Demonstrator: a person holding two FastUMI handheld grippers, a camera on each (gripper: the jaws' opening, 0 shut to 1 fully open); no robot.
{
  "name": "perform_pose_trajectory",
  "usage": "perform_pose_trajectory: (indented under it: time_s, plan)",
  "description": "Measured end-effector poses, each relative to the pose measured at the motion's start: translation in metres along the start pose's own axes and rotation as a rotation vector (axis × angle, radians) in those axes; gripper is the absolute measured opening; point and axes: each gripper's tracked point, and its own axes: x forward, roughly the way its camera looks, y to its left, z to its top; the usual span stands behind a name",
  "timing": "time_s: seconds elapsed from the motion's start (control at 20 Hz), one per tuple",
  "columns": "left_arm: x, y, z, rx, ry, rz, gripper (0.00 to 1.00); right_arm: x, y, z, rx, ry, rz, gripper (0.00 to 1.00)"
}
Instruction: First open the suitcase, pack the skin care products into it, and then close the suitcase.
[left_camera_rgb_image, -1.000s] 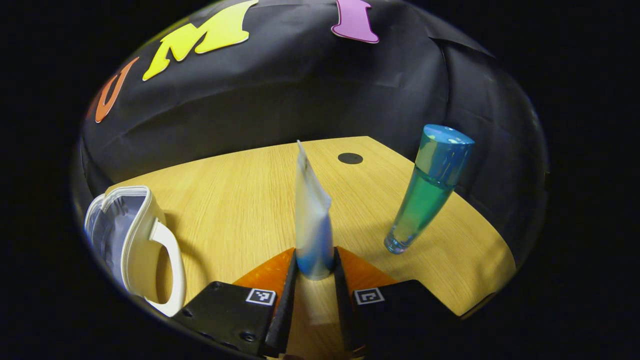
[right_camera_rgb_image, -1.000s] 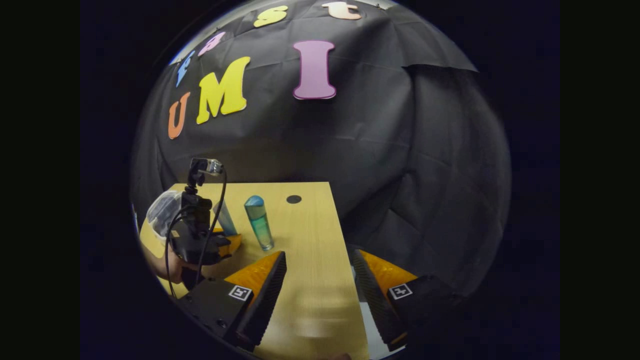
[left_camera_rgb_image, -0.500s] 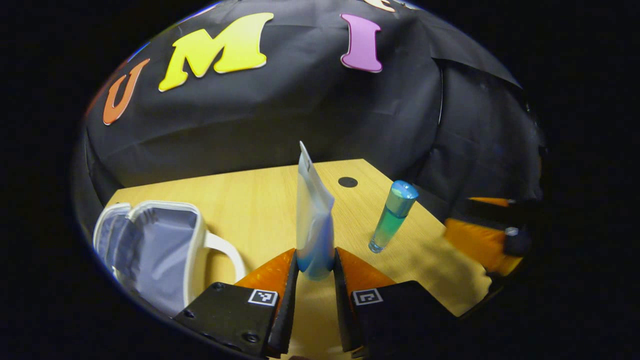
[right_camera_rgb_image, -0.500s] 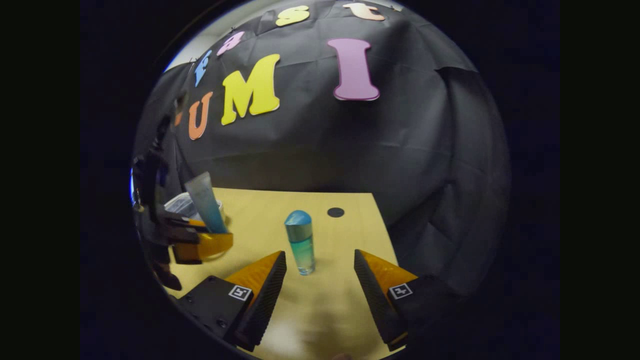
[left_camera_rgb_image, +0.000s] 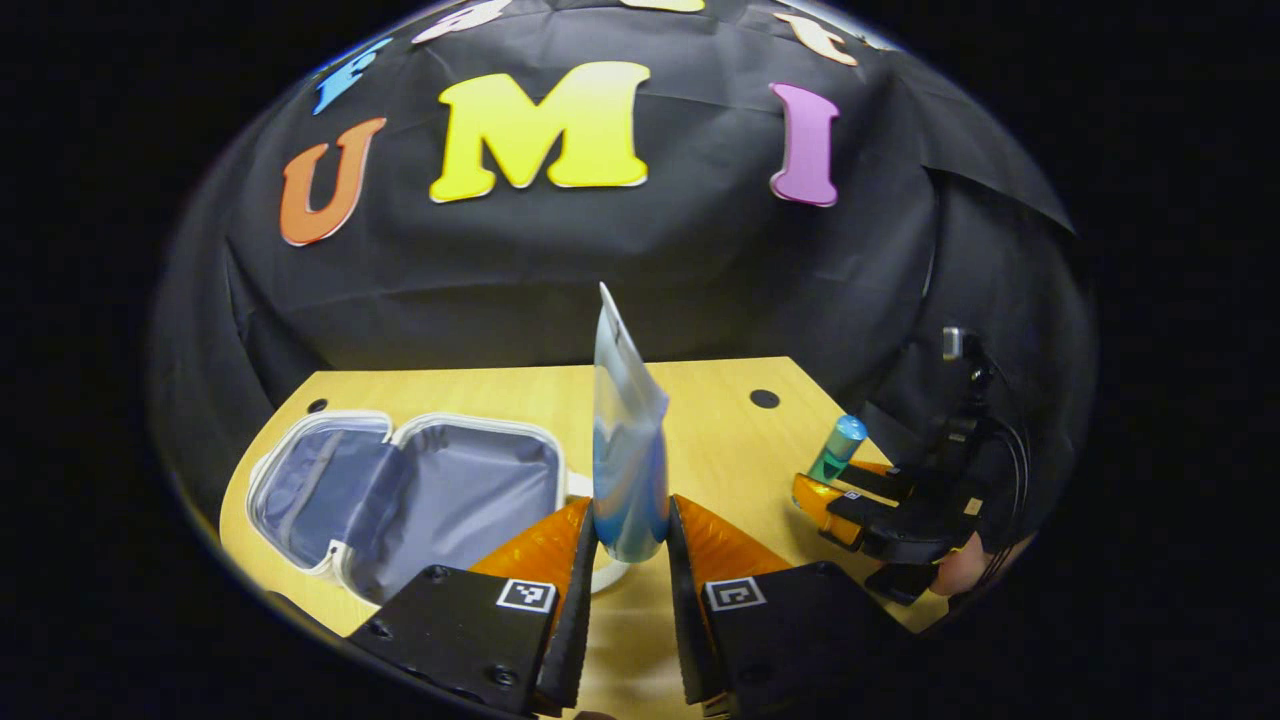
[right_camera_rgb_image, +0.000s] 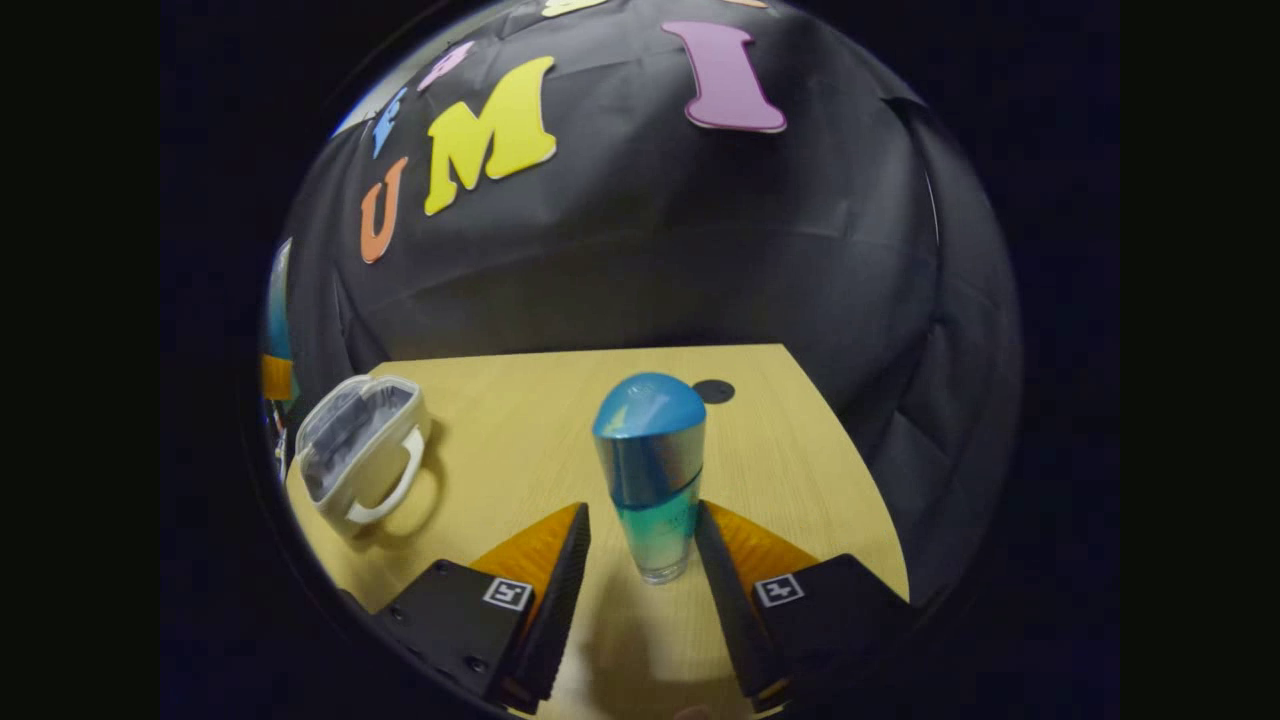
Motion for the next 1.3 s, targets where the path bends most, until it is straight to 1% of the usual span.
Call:
perform_pose_trajectory:
  time_s: [0.05, 0.1, 0.15, 0.25, 0.3, 0.45, 0.55, 0.7, 0.75, 0.8, 0.85, 0.9, 1.05, 1.15, 1.2, 1.3]
  plan:
    - [-0.005, 0.011, 0.002, -0.027, 0.003, 0.018, 0.4, 0.004, -0.002, 0.0, 0.015, 0.007, -0.012, 0.6]
    - [-0.01, 0.025, 0.0, -0.048, 0.006, 0.037, 0.4, 0.006, -0.003, 0.0, 0.025, 0.014, -0.021, 0.55]
    - [-0.015, 0.039, -0.002, -0.063, 0.011, 0.055, 0.4, 0.007, -0.004, 0.003, 0.027, 0.024, -0.035, 0.55]
    - [-0.022, 0.066, -0.005, -0.079, 0.029, 0.082, 0.4, 0.009, -0.005, 0.002, 0.03, 0.034, -0.063, 0.38]
    - [-0.025, 0.076, -0.006, -0.08, 0.032, 0.083, 0.4, 0.008, -0.006, 0.002, 0.03, 0.042, -0.072, 0.4]
    - [-0.032, 0.111, -0.008, -0.036, 0.033, 0.082, 0.4, -0.012, 0.003, 0.008, 0.085, 0.073, -0.058, 0.36]
    - [-0.028, 0.127, -0.007, -0.003, 0.018, 0.053, 0.4, -0.042, 0.009, 0.021, 0.061, 0.07, -0.041, 0.35]
    - [-0.013, 0.145, -0.022, 0.04, 0.041, -0.002, 0.41, -0.097, 0.021, 0.053, 0.05, 0.044, -0.031, 0.35]
    - [-0.006, 0.149, -0.031, 0.049, 0.063, -0.022, 0.4, -0.114, 0.027, 0.062, 0.045, 0.034, -0.034, 0.35]
    - [0.002, 0.152, -0.045, 0.051, 0.096, -0.041, 0.41, -0.132, 0.033, 0.069, 0.051, 0.028, -0.038, 0.31]
    - [0.01, 0.154, -0.06, 0.042, 0.13, -0.059, 0.41, -0.149, 0.041, 0.077, 0.067, 0.025, -0.042, 0.31]
    - [0.018, 0.156, -0.074, 0.023, 0.168, -0.071, 0.41, -0.162, 0.048, 0.081, 0.089, 0.029, -0.053, 0.35]
    - [0.038, 0.167, -0.105, 0.001, 0.23, -0.067, 0.4, -0.196, 0.068, 0.09, 0.158, 0.04, -0.077, 0.35]
    - [0.048, 0.175, -0.121, -0.017, 0.285, -0.045, 0.4, -0.211, 0.078, 0.093, 0.181, 0.036, -0.088, 0.35]
    - [0.052, 0.178, -0.128, -0.026, 0.308, -0.034, 0.4, -0.219, 0.082, 0.094, 0.184, 0.032, -0.093, 0.35]
    - [0.061, 0.181, -0.138, -0.012, 0.357, -0.028, 0.4, -0.227, 0.086, 0.094, 0.161, 0.025, -0.1, 0.34]
